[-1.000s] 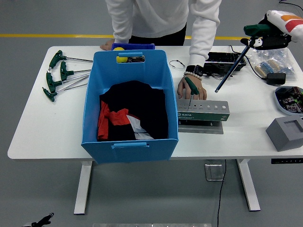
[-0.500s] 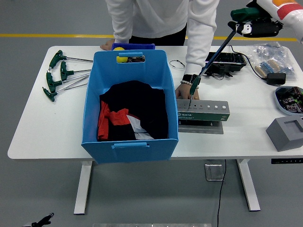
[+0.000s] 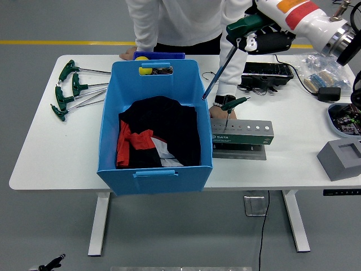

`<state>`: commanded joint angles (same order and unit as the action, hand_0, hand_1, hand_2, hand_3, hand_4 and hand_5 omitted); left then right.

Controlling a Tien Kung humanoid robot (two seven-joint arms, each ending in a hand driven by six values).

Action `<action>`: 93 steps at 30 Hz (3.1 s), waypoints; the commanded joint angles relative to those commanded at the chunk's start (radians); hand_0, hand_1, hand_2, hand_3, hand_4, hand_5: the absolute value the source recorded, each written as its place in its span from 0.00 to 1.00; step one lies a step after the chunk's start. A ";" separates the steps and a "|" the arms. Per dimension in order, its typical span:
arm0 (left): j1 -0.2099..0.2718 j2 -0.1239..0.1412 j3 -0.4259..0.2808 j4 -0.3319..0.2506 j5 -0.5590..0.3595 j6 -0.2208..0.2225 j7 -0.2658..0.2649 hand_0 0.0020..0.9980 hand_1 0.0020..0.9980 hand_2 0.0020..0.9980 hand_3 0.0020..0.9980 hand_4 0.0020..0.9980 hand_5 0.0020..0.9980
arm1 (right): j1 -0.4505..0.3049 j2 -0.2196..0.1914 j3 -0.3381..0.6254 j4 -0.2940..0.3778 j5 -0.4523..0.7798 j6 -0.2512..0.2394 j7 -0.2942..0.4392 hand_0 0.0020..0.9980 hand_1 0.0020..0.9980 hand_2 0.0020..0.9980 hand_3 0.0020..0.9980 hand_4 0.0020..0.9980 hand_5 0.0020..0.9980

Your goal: Lift tool from toolbox,place it in box,lift tool from toolbox,place it in box

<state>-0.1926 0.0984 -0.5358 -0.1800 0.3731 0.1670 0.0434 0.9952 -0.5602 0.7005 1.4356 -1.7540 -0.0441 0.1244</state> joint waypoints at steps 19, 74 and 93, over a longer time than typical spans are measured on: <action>-0.007 0.005 0.022 0.000 -0.014 -0.001 -0.003 0.90 0.91 0.89 0.66 0.77 0.57 | 0.131 0.117 -0.371 -0.059 -0.021 0.027 -0.024 0.08 0.00 0.02 0.00 0.63 0.57; -0.017 0.020 -0.045 0.000 0.069 0.015 0.001 0.90 0.90 0.88 0.64 0.76 0.57 | 0.218 0.269 -0.449 -0.328 -0.007 0.027 -0.024 0.52 0.58 0.63 0.56 0.84 0.57; 0.006 0.009 -0.096 0.000 0.122 0.015 0.019 0.90 0.90 0.88 0.64 0.76 0.57 | 0.025 0.027 -0.273 -0.135 -0.156 0.068 -0.062 0.65 0.66 0.74 0.86 0.96 0.57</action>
<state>-0.1863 0.1076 -0.6317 -0.1800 0.4948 0.1818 0.0624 1.0205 -0.5329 0.4274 1.3009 -1.9102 0.0242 0.0625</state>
